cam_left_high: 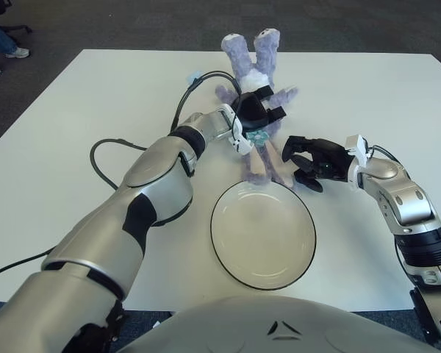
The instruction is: Put the doll into the plate.
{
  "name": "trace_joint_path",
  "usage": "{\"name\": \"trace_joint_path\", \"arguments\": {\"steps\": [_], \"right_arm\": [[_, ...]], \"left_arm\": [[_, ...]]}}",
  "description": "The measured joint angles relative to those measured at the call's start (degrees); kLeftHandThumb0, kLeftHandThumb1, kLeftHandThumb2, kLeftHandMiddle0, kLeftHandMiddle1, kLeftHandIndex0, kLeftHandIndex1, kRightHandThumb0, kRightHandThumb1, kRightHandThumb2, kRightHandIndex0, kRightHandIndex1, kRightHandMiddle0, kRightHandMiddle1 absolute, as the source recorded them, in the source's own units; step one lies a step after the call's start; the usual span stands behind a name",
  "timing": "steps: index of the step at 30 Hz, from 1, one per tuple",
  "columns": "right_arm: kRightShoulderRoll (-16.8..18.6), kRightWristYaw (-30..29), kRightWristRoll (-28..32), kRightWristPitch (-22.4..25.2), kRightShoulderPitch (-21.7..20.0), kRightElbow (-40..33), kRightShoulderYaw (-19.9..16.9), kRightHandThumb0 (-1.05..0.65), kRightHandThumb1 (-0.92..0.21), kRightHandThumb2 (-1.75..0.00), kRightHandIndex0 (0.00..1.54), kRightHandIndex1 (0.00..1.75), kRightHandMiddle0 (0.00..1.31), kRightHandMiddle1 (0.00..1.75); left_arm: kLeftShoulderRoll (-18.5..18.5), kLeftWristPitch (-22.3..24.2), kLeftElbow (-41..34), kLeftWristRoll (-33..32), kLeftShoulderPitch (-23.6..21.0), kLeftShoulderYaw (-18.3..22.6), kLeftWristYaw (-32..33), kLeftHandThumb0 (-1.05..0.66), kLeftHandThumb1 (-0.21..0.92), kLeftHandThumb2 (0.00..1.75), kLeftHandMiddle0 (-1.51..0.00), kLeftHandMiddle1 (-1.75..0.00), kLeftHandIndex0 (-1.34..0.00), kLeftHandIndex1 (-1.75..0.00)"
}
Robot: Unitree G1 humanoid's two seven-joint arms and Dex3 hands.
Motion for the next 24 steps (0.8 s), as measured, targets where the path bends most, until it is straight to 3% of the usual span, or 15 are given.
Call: {"name": "trace_joint_path", "arguments": {"steps": [2,4,11,12,15,21,24], "right_arm": [[0.0,-0.1,0.0,0.0,0.1,-0.1,0.0,-0.35,-0.90,-0.54,1.11,1.75,0.21,1.75],[0.0,-0.1,0.0,-0.1,0.1,-0.1,0.0,-0.35,-0.90,-0.54,1.11,1.75,0.21,1.75],[0.1,-0.7,0.0,-0.6,0.7,-0.3,-0.3,-0.35,-0.85,-0.61,1.09,1.75,0.23,1.75],[0.2,-0.8,0.0,-0.6,0.8,-0.4,-0.3,-0.35,-0.85,-0.62,1.09,1.75,0.23,1.75],[0.3,-1.0,0.1,-0.5,0.9,-0.6,-0.4,-0.36,-0.85,-0.62,1.09,1.75,0.24,1.75],[0.3,-0.9,0.5,0.3,0.9,-0.6,-0.6,-0.36,-0.84,-0.62,1.10,1.75,0.24,1.75],[0.3,-0.8,0.7,0.6,0.8,-0.6,-0.7,-0.36,-0.84,-0.63,1.09,1.75,0.24,1.75]], "left_arm": [[0.0,0.0,0.0,0.0,0.0,-0.1,0.0,0.30,0.54,0.92,-0.40,-1.63,-0.03,-1.67],[0.1,0.0,0.0,0.0,0.1,-0.3,0.0,0.34,0.57,0.91,-0.42,-1.65,-0.05,-1.69],[0.4,0.5,-0.2,0.1,0.4,-1.0,1.3,0.40,0.51,1.05,-0.45,-1.73,-0.10,-1.72],[0.5,0.5,-0.2,0.1,0.5,-1.1,1.5,0.25,0.51,1.07,-0.46,-1.74,-0.15,-1.72],[0.5,0.7,-0.2,0.1,0.5,-1.3,1.9,0.08,0.51,1.10,-0.48,-1.74,-0.21,-1.73],[0.6,1.3,-0.3,0.3,0.6,-2.1,3.2,0.01,0.46,1.15,-0.51,-1.73,-0.27,-1.74],[0.6,1.4,-0.3,0.7,0.7,-2.5,4.2,0.00,0.41,1.14,-0.61,-1.51,-0.39,-1.75]]}}
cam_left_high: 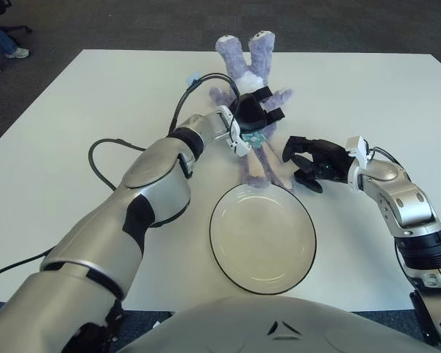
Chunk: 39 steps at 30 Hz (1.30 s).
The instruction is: Put the doll into the plate.
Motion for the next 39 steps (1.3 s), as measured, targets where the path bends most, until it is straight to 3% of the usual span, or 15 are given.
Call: {"name": "trace_joint_path", "arguments": {"steps": [5,9,12,16,25,39], "right_arm": [[0.0,0.4,0.2,0.2,0.1,-0.1,-0.1,-0.36,-0.83,-0.64,1.09,1.75,0.24,1.75],[0.0,-0.4,-0.2,0.2,0.4,-0.8,0.0,-0.36,-0.83,-0.64,1.11,1.75,0.24,1.75],[0.0,-1.4,-0.4,0.2,1.0,-1.5,0.1,-0.36,-0.84,-0.63,1.12,1.75,0.24,1.75],[0.0,-2.3,-0.5,0.3,1.4,-2.2,0.3,-0.36,-0.83,-0.64,1.12,1.75,0.24,1.75],[0.3,-3.5,-0.4,2.7,1.4,-3.0,0.3,-0.36,-0.78,-0.71,1.13,1.75,0.27,1.75],[1.1,-5.1,-0.3,4.9,2.2,-3.9,-0.5,-0.37,-0.75,-0.74,1.15,1.75,0.32,1.72]], "left_arm": [[0.2,0.3,0.1,0.2,0.1,-0.3,1.2,0.00,0.30,1.21,-0.73,-1.32,-0.55,-1.75],[0.2,1.0,0.2,-0.1,0.2,0.2,1.9,0.00,0.24,1.27,-0.76,-1.29,-0.62,-1.75],[0.2,1.1,0.3,-0.7,0.6,0.8,3.4,0.00,0.22,1.38,-0.63,-1.59,-0.59,-1.75],[0.3,1.2,0.5,-1.2,1.3,1.4,4.9,0.00,0.23,1.40,-0.57,-1.70,-0.57,-1.75],[1.4,1.3,0.5,-5.1,2.3,5.8,6.8,0.00,0.30,1.33,-0.51,-1.72,-0.51,-1.75],[2.5,4.4,0.8,-8.2,3.8,10.9,9.3,0.00,0.28,1.36,-0.52,-1.72,-0.53,-1.75]]}}
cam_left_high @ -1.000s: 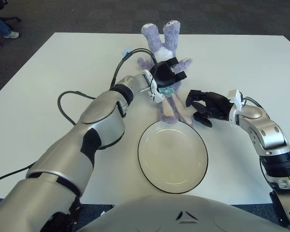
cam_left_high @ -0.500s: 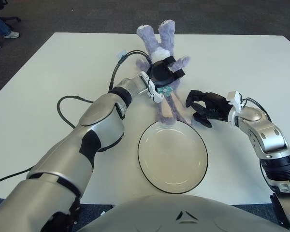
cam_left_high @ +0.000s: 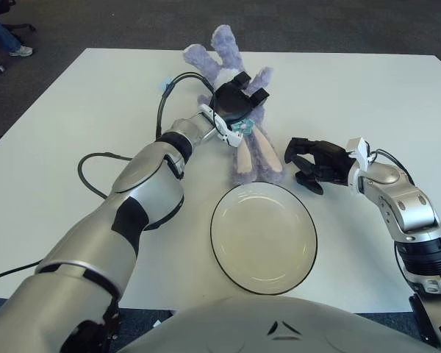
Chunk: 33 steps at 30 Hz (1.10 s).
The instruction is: Put the doll into the plate.
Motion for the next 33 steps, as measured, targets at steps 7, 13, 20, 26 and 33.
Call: {"name": "trace_joint_path", "arguments": {"steps": [7,13,20,26,33], "right_arm": [[0.5,-1.4,0.0,0.0,1.1,-1.0,-0.2,-0.37,-0.75,-0.71,1.16,1.75,0.34,1.69],[0.6,-1.8,0.0,0.0,1.3,-1.1,-0.3,-0.37,-0.74,-0.72,1.16,1.75,0.36,1.68],[0.6,-1.7,-0.1,-0.3,1.2,-0.8,-0.2,-0.37,-0.75,-0.71,1.17,1.75,0.35,1.68],[0.6,-1.8,-0.2,-2.0,1.2,0.0,0.2,-0.37,-0.74,-0.72,1.18,1.75,0.35,1.68],[0.7,-1.7,-0.3,-4.3,1.1,1.5,0.6,-0.37,-0.72,-0.74,1.18,1.75,0.36,1.68]], "left_arm": [[-0.1,0.1,-0.1,-2.4,0.4,3.4,0.6,0.00,0.31,1.33,-0.50,-1.72,-0.51,-1.75],[-0.1,0.2,-0.1,-3.7,0.4,5.3,1.3,0.00,0.32,1.32,-0.49,-1.72,-0.50,-1.75],[-0.1,0.4,-0.1,-4.4,0.4,6.6,2.9,0.00,0.32,1.31,-0.49,-1.72,-0.50,-1.75],[-0.1,-0.4,-0.2,-5.0,0.4,7.6,5.2,0.00,0.32,1.31,-0.49,-1.72,-0.50,-1.75],[0.6,-4.1,-1.0,-5.2,0.3,9.1,7.7,0.00,0.32,1.31,-0.49,-1.72,-0.50,-1.75]]}}
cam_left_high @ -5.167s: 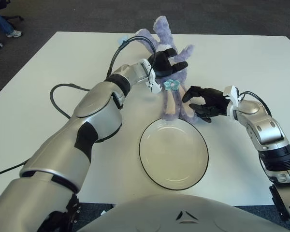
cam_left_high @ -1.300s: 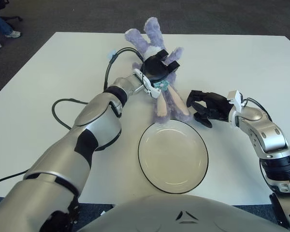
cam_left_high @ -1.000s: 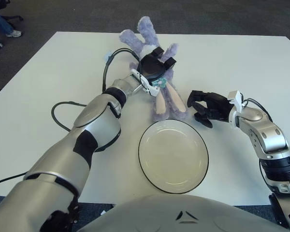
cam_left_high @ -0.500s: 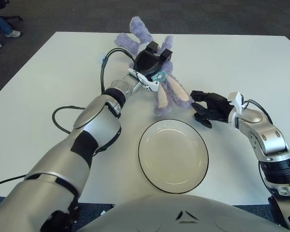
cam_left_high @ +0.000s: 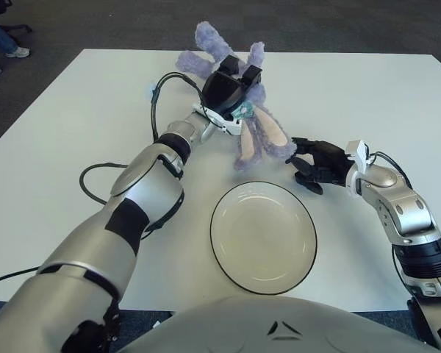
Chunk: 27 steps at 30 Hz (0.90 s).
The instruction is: Put the doll into the plate.
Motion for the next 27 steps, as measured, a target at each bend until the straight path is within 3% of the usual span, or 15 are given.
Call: {"name": "trace_joint_path", "arguments": {"steps": [14,27], "right_arm": [[0.0,-1.3,-2.5,-1.0,-0.5,-0.3,1.7,-0.37,-0.73,-0.74,1.16,1.75,0.35,1.69],[0.5,-0.9,-1.4,0.5,-0.5,1.1,0.6,-0.37,-0.78,-0.65,1.16,1.75,0.34,1.66]], "left_arm": [[1.7,-7.0,-1.2,-1.1,-0.6,2.6,3.8,0.00,0.28,1.35,-0.52,-1.72,-0.53,-1.75],[5.1,-17.7,-4.1,-1.2,-0.8,3.5,7.2,0.00,0.26,1.38,-0.54,-1.72,-0.55,-1.75]]}}
